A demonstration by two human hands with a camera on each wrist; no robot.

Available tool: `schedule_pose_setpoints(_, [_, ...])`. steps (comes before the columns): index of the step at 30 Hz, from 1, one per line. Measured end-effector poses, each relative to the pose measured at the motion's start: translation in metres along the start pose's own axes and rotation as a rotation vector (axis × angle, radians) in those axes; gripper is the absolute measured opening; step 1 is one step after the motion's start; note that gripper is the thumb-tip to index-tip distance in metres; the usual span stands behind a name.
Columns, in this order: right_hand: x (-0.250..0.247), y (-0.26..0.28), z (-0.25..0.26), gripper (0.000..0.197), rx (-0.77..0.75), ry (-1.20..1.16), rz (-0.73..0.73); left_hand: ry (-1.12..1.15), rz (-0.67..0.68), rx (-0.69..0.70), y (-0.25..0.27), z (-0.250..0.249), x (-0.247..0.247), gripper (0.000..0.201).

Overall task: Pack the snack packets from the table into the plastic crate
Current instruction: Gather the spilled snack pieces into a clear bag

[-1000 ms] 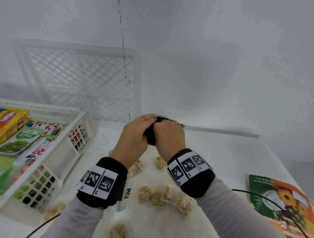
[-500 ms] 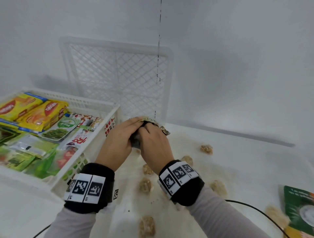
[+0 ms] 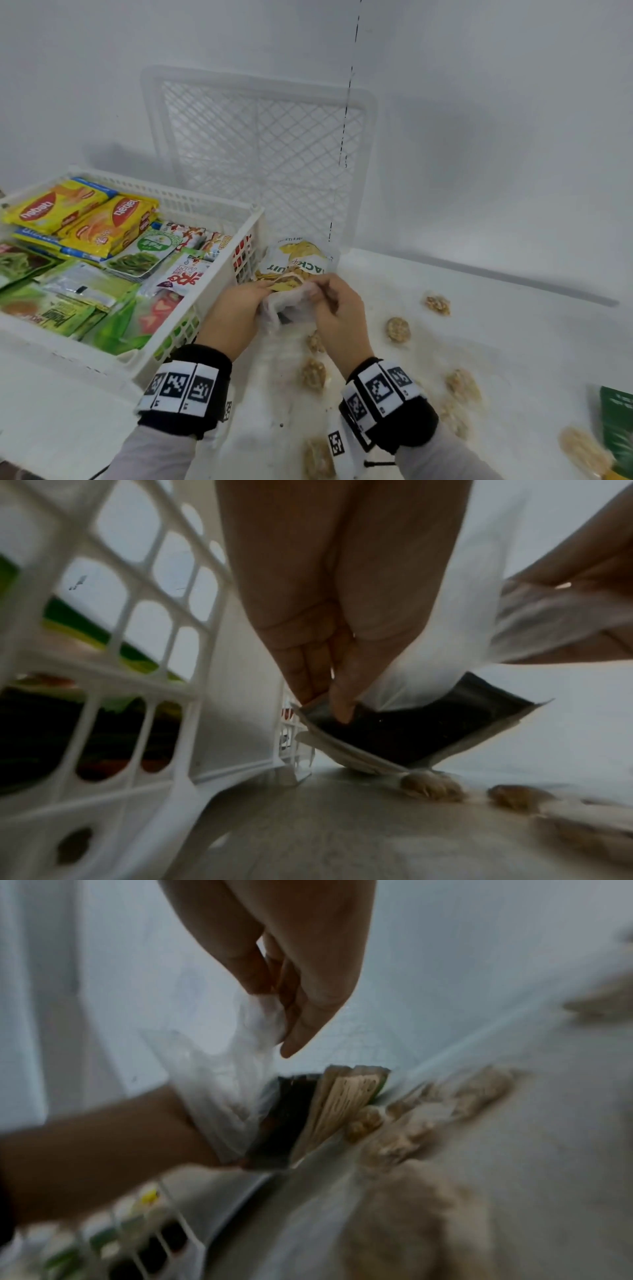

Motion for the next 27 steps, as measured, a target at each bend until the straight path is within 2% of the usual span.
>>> schedule_pose_setpoints(5, [-0.015, -0.009, -0.014, 0.015, 0.283, -0.188, -0.111, -0.164, 0.146, -0.161, 0.007, 0.01, 0.011, 0.048])
schedule_pose_setpoints(7, [-0.021, -0.011, -0.017, 0.016, 0.349, -0.221, -0.138, -0.181, 0.181, -0.235, 0.01, 0.015, 0.013, 0.045])
schedule_pose_setpoints(9, [-0.026, -0.013, -0.02, 0.017, 0.405, -0.261, -0.162, -0.1, 0.169, -0.34, 0.011, 0.017, 0.011, 0.038])
schedule_pose_setpoints(10, [-0.029, -0.014, -0.022, 0.017, 0.434, -0.284, -0.178, -0.035, 0.122, -0.391, 0.011, 0.016, 0.008, 0.035])
schedule_pose_setpoints(12, [-0.035, -0.015, -0.025, 0.018, 0.49, -0.321, -0.208, 0.092, -0.091, -0.411, 0.01, 0.011, -0.005, 0.028])
schedule_pose_setpoints(14, [-0.04, -0.014, -0.025, 0.018, 0.522, -0.352, -0.224, 0.245, -0.27, -0.323, 0.009, -0.003, -0.017, 0.028])
schedule_pose_setpoints(15, [-0.041, -0.014, -0.024, 0.018, 0.527, -0.366, -0.227, 0.358, -0.292, -0.285, 0.008, -0.011, -0.021, 0.028])
schedule_pose_setpoints(18, [-0.044, -0.009, -0.02, 0.02, 0.528, -0.406, -0.217, 0.605, -0.163, -0.255, 0.006, -0.027, -0.019, 0.027])
schedule_pose_setpoints(22, [-0.048, 0.006, -0.021, 0.022, 0.543, -0.438, -0.22, 0.732, 0.008, -0.313, 0.012, -0.032, -0.007, 0.024])
schedule_pose_setpoints(27, [-0.066, 0.025, -0.034, 0.021, 0.554, -0.401, -0.302, 0.85, 0.044, -0.421, 0.04, -0.038, 0.012, 0.013])
Point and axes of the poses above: each hand's wrist, its own y-axis away from the middle knuckle, its own x-axis out of the palm, z = x × y, the point moved 4 cm from there along -y, towards the middle knuckle, and after that the axes turned 4 degrees about y, right-handed, at the moved point
